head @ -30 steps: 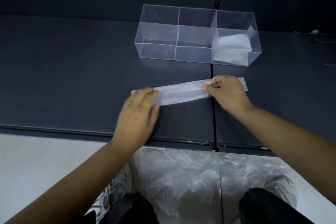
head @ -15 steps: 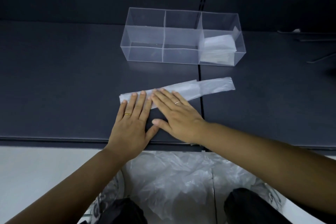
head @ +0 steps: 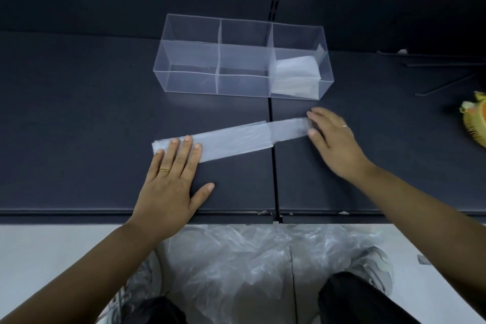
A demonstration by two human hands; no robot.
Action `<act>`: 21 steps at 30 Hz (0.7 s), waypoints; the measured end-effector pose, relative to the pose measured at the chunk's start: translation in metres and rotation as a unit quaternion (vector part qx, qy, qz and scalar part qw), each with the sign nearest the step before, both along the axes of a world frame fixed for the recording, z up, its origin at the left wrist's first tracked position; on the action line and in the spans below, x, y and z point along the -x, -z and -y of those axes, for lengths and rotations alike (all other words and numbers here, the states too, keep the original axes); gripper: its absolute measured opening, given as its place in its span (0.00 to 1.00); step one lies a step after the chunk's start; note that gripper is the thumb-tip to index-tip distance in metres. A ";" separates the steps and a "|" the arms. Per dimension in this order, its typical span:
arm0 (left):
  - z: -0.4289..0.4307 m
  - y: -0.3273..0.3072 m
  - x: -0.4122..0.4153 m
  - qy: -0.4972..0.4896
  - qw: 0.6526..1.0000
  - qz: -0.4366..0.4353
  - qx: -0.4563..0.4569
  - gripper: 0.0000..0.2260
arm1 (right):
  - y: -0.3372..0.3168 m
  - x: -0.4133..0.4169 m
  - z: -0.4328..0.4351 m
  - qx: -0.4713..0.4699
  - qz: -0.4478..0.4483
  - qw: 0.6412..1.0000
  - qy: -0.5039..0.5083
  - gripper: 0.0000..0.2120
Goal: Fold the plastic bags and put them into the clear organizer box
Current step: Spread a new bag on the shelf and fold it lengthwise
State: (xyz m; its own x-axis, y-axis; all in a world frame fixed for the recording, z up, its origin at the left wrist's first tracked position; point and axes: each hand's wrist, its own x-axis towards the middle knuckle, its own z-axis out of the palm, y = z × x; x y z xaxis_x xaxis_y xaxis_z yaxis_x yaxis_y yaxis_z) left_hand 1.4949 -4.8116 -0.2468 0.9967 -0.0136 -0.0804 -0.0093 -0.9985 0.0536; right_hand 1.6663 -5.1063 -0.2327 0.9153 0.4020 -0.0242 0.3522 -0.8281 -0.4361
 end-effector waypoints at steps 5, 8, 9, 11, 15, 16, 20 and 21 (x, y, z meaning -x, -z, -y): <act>-0.004 -0.001 -0.002 0.007 1.000 -0.011 0.009 0.35 | -0.006 -0.022 -0.004 -0.038 -0.004 0.998 0.041 0.11; -0.009 -0.002 -0.005 0.018 1.000 -0.019 0.015 0.36 | -0.004 -0.023 -0.007 -0.023 0.004 0.999 0.026 0.04; -0.011 -0.003 -0.007 0.025 0.999 -0.021 0.015 0.36 | -0.004 -0.021 -0.007 -0.020 0.006 1.000 0.023 0.03; -0.017 -0.003 -0.010 0.045 0.999 -0.020 0.017 0.36 | -0.007 -0.014 -0.003 -0.036 -0.004 0.999 0.022 0.04; -0.035 -0.005 -0.022 0.078 0.996 -0.004 0.052 0.37 | -0.028 0.019 0.012 -0.197 -0.185 0.957 0.101 0.06; -0.035 -0.007 -0.026 0.079 0.995 0.002 0.063 0.37 | -0.034 0.030 0.015 -0.238 -0.243 0.933 0.116 0.06; 0.007 -0.018 -0.034 0.117 0.983 -0.001 0.138 0.42 | -0.055 0.065 0.025 -0.274 -0.404 0.861 0.142 0.06; 0.027 -0.020 -0.033 0.141 0.976 -0.016 0.162 0.43 | -0.060 0.070 0.027 -0.265 -0.429 0.851 0.144 0.06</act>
